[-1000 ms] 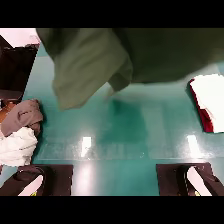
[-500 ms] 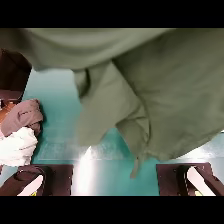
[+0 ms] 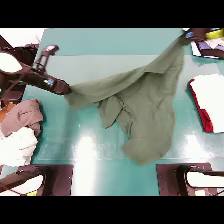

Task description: Fold the shirts.

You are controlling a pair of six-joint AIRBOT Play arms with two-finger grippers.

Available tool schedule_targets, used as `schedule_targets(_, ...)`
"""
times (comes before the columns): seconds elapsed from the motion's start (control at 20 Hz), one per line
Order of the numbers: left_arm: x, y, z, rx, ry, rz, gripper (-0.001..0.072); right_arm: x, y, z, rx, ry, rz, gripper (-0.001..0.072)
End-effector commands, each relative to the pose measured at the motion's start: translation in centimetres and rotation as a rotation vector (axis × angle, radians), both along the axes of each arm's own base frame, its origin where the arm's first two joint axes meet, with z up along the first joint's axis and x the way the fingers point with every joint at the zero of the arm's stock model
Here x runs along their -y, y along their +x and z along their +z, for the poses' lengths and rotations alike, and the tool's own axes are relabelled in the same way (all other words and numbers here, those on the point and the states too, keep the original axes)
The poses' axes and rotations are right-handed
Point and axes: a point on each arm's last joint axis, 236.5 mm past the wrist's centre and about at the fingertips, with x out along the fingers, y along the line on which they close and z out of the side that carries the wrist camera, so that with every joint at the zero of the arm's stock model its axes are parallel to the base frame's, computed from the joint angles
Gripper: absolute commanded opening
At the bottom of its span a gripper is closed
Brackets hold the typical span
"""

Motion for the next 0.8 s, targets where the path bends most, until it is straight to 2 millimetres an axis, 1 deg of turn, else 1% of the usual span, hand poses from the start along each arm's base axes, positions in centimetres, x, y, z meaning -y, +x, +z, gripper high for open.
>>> schedule_targets(0.0, -0.3, 4.4, -3.8, 0.037, 0.007, 0.063, 0.0027, -2.6, 5.4, -6.0, -0.028, 0.016, -0.041, 0.0020)
schedule_targets(0.1, -0.5, 7.0, -3.0, 0.099, 0.001, 0.103, 0.0031, -2.6, 6.6, -7.9, -0.042, 0.021, -0.056, 0.0029)
schedule_targets(0.15, -1.0, 8.3, -2.1, 0.141, 0.010, 0.131, 0.0239, -2.3, 6.9, -8.5, -0.051, 0.021, -0.062, 0.0163)
schedule_targets(0.2, -1.4, 9.4, -1.0, 0.175, 0.016, 0.163, 0.0406, -1.8, 7.0, -8.8, -0.055, 0.022, -0.072, 0.0426)
schedule_targets(0.25, -2.0, 10.3, 0.4, 0.212, 0.028, 0.181, 0.0405, -1.4, 6.9, -8.6, -0.059, 0.029, -0.077, 0.0466)
schedule_targets(0.3, -2.6, 10.8, 1.7, 0.232, 0.025, 0.189, 0.0405, -0.5, 6.6, -8.2, -0.065, 0.025, -0.085, 0.0460)
schedule_targets(0.35, -3.4, 10.9, 2.8, 0.231, 0.020, 0.201, 0.0405, 0.3, 5.8, -7.9, -0.083, 0.020, -0.088, 0.0459)
schedule_targets(0.4, -4.2, 10.7, 3.7, 0.206, 0.004, 0.221, 0.0405, 1.2, 4.4, -7.5, -0.114, 0.005, -0.077, 0.0459)
schedule_targets(0.45, -4.5, 9.9, 4.1, 0.160, -0.033, 0.230, 0.0405, 1.8, 2.8, -7.4, -0.152, -0.020, -0.049, 0.0459)
schedule_targets(0.5, -3.9, 8.7, 4.0, 0.096, -0.095, 0.219, 0.0405, 2.3, 0.9, -7.5, -0.203, -0.044, -0.016, 0.0458)
schedule_targets(0.55, -2.9, 7.3, 3.5, 0.032, -0.145, 0.183, 0.0406, 2.6, -0.9, -7.6, -0.260, -0.057, 0.008, 0.0458)
schedule_targets(0.6, -1.6, 5.6, 2.5, -0.041, -0.194, 0.137, 0.0405, 2.7, -2.7, -7.8, -0.312, -0.071, 0.039, 0.0458)
schedule_targets(0.65, -0.1, 4.0, 1.4, -0.109, -0.248, 0.109, 0.0405, 2.6, -4.1, -7.8, -0.352, -0.082, 0.065, 0.0455)
schedule_targets(0.7, 1.8, 2.5, 0.1, -0.180, -0.320, 0.090, 0.0406, 2.6, -5.2, -7.6, -0.377, -0.087, 0.080, 0.0450)
schedule_targets(0.75, 3.6, 1.1, -1.1, -0.246, -0.391, 0.086, 0.0406, 2.3, -5.9, -7.2, -0.384, -0.092, 0.093, 0.0450)
